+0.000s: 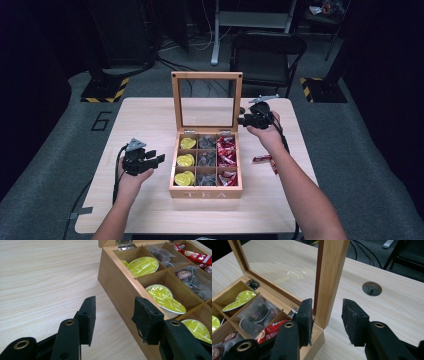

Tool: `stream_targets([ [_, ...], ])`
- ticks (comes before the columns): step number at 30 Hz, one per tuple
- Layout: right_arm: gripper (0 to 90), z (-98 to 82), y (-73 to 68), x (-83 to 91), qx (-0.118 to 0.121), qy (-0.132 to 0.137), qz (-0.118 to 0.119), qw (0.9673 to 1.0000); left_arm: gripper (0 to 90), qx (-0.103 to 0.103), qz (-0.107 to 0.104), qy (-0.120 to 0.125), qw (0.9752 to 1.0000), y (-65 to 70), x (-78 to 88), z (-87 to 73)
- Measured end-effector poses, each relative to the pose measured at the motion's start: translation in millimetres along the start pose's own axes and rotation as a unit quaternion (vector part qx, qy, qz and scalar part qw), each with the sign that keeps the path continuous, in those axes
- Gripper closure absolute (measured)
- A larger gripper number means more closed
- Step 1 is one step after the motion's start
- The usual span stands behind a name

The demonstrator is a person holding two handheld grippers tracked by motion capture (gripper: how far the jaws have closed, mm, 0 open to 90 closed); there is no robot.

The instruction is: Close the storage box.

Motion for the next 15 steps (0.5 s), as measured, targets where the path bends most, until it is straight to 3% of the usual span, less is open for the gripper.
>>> stream_targets([
  [11, 56.1, 12.3, -3.9, -16.0, 0.01, 0.001, 0.0, 0.9999, 52.7, 0.002, -0.001, -0.001, 1.0, -0.3, -0.2, -0.5],
  [15, 56.3, 15.2, -2.0, -20.8, 0.003, -0.001, -0.006, 1.0, 52.7, 0.003, -0.006, -0.008, 0.9999, 0.1, -0.5, -1.2],
])
Point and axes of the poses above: each handheld gripper's, and its own axes: x roughly backward along the jaws, z roughly out of its top, y roughly to its right, the point moved 4 cm from there along -x, roughly forward along the jaws
